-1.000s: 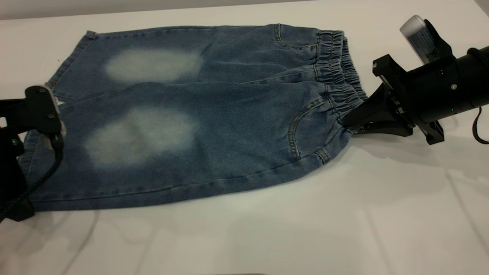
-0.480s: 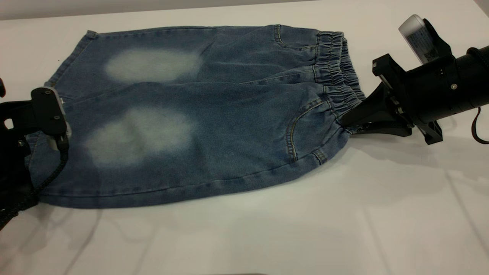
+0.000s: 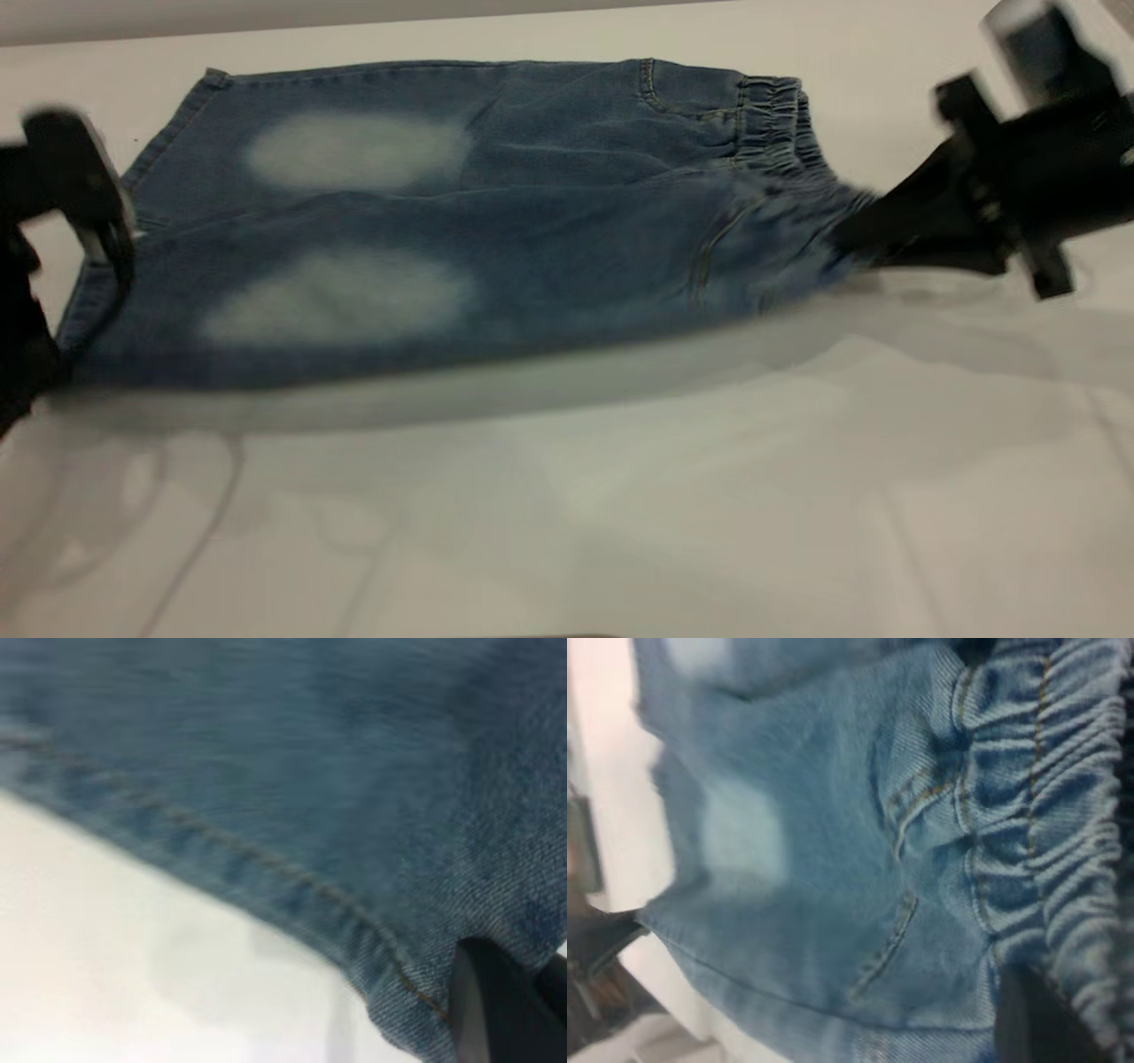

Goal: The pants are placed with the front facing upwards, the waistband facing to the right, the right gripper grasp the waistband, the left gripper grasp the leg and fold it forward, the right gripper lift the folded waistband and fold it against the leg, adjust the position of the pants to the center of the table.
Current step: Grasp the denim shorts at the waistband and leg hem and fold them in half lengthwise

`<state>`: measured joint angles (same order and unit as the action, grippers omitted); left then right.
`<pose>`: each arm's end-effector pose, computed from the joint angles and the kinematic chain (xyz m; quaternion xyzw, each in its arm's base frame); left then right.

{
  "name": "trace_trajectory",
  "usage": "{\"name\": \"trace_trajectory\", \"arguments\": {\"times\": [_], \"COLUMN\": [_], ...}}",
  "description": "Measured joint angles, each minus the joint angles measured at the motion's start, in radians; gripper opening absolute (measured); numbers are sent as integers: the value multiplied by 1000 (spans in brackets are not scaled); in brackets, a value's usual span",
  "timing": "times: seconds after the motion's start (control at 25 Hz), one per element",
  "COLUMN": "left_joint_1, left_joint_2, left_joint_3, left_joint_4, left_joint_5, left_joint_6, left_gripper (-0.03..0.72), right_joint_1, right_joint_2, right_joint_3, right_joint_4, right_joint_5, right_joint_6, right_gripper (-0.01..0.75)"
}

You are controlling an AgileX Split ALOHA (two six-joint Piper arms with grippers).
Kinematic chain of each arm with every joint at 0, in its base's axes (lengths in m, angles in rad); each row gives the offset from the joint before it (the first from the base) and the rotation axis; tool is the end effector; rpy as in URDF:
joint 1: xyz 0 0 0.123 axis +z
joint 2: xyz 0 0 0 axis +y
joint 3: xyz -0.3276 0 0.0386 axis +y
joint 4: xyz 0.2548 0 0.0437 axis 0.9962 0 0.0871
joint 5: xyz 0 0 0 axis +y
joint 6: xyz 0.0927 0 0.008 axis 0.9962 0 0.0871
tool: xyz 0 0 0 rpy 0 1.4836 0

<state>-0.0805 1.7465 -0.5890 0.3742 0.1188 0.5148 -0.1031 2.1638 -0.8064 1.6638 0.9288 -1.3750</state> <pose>0.2723 -0.0179 0.1370 0.4523 0.8703 0.0955 0.1698 0.3407 0.0394 0.0822 0.1054 0.8740 0.4553 0.1334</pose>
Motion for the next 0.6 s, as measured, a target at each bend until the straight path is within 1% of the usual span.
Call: {"name": "trace_trajectory", "arguments": {"times": [0.12,0.2,0.4,0.6], "left_joint_1": [-12,-44,-178,-293], "left_joint_2": [-63,-94,-136,-196], "left_joint_3": [0,1,1,1], "left_joint_4": [-1,-2,-4,-4], "left_joint_5": [24,62,128,165], "left_joint_6": [-37,-53,-91,-206], "left_gripper": [23,23,25,28], "right_joint_1": [-27,-28,-28,-28], "right_joint_2": [-48,-76,-137,-254], "right_joint_3": [35,64,162,252], "right_joint_4": [-15,-20,-25,-58], "right_joint_5": [19,17,16,17], "right_joint_6": [19,23,26,46], "right_gripper": [50,50,50,50]}}
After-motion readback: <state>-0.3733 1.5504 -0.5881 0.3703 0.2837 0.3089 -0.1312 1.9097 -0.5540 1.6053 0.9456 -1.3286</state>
